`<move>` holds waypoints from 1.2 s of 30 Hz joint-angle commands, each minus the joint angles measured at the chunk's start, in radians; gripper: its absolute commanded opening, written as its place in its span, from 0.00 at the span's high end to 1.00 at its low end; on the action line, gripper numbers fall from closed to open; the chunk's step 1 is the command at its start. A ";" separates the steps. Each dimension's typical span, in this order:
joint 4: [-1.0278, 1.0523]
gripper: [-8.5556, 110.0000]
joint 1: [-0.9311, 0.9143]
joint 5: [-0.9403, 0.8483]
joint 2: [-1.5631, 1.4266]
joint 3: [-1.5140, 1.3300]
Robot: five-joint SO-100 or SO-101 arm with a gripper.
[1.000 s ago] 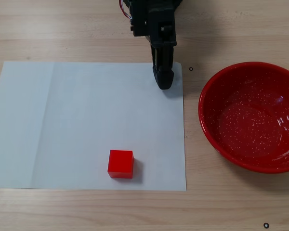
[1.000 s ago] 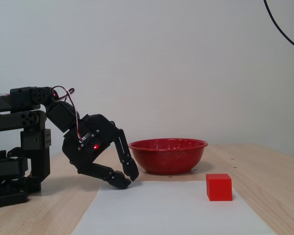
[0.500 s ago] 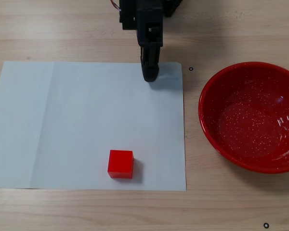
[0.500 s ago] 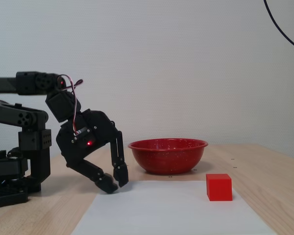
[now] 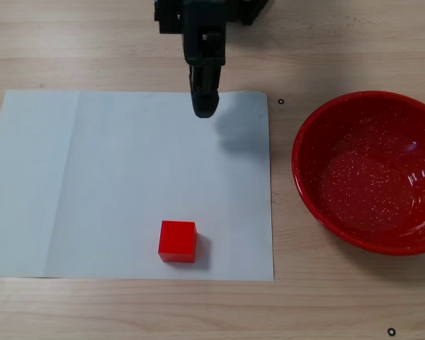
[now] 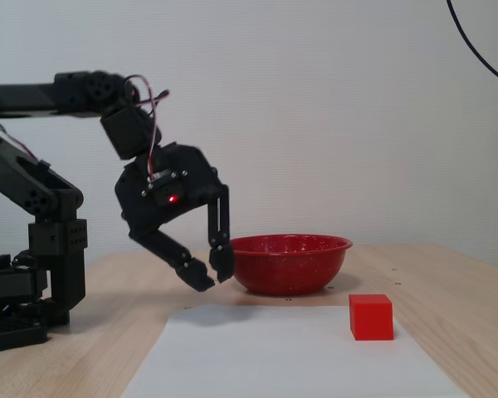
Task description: Grasp the red cube and put it in the red bowl.
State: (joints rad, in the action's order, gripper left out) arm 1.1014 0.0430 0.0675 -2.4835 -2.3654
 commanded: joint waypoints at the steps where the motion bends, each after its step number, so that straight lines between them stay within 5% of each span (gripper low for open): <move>1: 0.026 0.93 0.009 0.008 0.049 0.175; 36: 0.345 0.82 0.038 -0.121 1.015 1.384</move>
State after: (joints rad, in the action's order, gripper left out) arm 1.4389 0.0782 -0.0537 -1.4327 -1.1045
